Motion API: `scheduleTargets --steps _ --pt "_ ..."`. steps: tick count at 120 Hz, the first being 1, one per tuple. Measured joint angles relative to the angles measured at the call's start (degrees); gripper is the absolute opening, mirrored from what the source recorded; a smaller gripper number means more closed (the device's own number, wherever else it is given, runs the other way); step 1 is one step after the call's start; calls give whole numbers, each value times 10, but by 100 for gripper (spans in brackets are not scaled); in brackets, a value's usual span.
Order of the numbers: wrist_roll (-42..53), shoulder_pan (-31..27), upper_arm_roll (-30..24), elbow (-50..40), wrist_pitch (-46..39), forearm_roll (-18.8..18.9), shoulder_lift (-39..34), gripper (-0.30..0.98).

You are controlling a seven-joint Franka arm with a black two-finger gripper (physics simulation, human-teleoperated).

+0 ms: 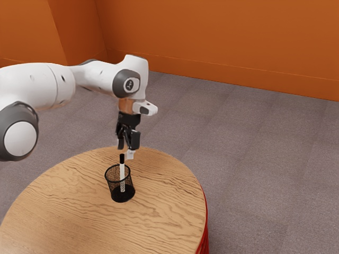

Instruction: Take the marker out of the pen holder and place it to the left of the pen holder.

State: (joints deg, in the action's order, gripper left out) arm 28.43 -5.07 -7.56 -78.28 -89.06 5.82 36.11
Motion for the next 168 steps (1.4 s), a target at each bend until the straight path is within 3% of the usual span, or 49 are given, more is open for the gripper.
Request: scheduleTargets --steps 23,63,134,168 --pt "3 1 1 -33 57 -50 -42 69" --pt "2 10 5 -36 106 -51 -26 67" --pt "-15 11 11 5 94 -42 0 2" --pt "-24 18 11 -4 76 -35 -39 -6"
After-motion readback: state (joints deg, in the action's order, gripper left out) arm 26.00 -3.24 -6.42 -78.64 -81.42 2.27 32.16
